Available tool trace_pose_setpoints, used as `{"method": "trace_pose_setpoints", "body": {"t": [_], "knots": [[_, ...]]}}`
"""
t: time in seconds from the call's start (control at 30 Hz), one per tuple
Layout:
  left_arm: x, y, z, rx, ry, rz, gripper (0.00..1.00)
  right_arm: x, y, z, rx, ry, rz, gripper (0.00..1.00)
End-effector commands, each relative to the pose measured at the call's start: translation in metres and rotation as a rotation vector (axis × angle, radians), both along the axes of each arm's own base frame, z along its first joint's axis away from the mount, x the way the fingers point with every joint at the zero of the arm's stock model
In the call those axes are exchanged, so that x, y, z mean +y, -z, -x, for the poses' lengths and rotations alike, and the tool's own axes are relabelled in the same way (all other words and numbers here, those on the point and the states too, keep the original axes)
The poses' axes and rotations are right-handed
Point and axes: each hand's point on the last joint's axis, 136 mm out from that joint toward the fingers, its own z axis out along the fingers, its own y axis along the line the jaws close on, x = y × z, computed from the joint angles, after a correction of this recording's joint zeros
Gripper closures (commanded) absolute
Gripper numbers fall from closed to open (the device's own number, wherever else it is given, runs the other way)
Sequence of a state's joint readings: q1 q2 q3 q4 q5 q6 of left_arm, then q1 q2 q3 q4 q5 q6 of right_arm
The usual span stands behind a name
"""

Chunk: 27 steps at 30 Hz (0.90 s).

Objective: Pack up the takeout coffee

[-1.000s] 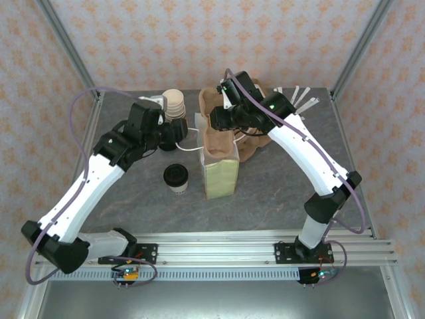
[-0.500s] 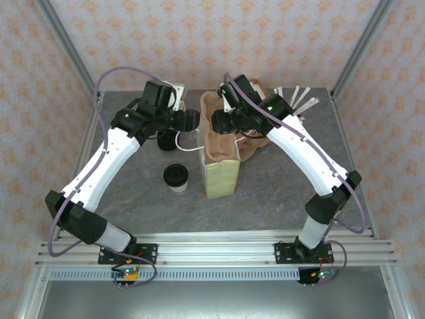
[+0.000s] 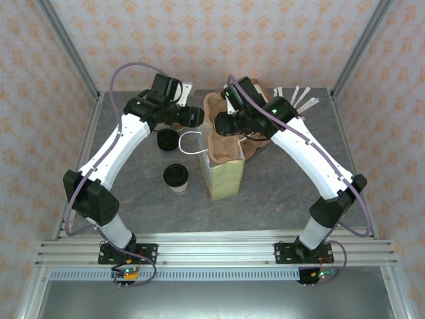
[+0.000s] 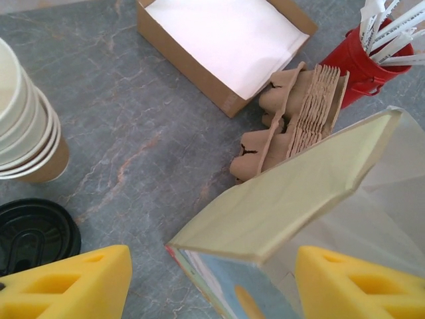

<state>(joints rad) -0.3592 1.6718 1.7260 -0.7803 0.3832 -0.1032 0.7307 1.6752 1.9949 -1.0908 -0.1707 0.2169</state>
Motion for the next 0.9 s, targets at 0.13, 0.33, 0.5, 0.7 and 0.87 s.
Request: {"method": "trace_pose_setpoints", "body": {"t": [0.13, 0.33, 0.5, 0.7, 0.87], "knots": [[-0.005, -0.006, -0.001, 0.007, 0.028, 0.03, 0.37, -0.007, -0.003, 0.003, -0.018, 0.015, 0.014, 0.72], [0.001, -0.003, -0.007, 0.019, -0.007, 0.057, 0.4, -0.004, 0.011, 0.009, 0.038, -0.012, 0.031, 0.72], [0.002, -0.001, -0.009, 0.028, -0.013, 0.066, 0.42, -0.008, 0.017, 0.012, 0.055, -0.007, 0.054, 0.72], [-0.001, 0.003, -0.009, 0.037, -0.001, 0.081, 0.42, -0.012, 0.026, 0.012, 0.067, 0.004, 0.093, 0.72], [-0.001, 0.004, -0.01, 0.042, 0.002, 0.078, 0.42, -0.014, 0.034, 0.012, 0.086, -0.004, 0.129, 0.72]]}}
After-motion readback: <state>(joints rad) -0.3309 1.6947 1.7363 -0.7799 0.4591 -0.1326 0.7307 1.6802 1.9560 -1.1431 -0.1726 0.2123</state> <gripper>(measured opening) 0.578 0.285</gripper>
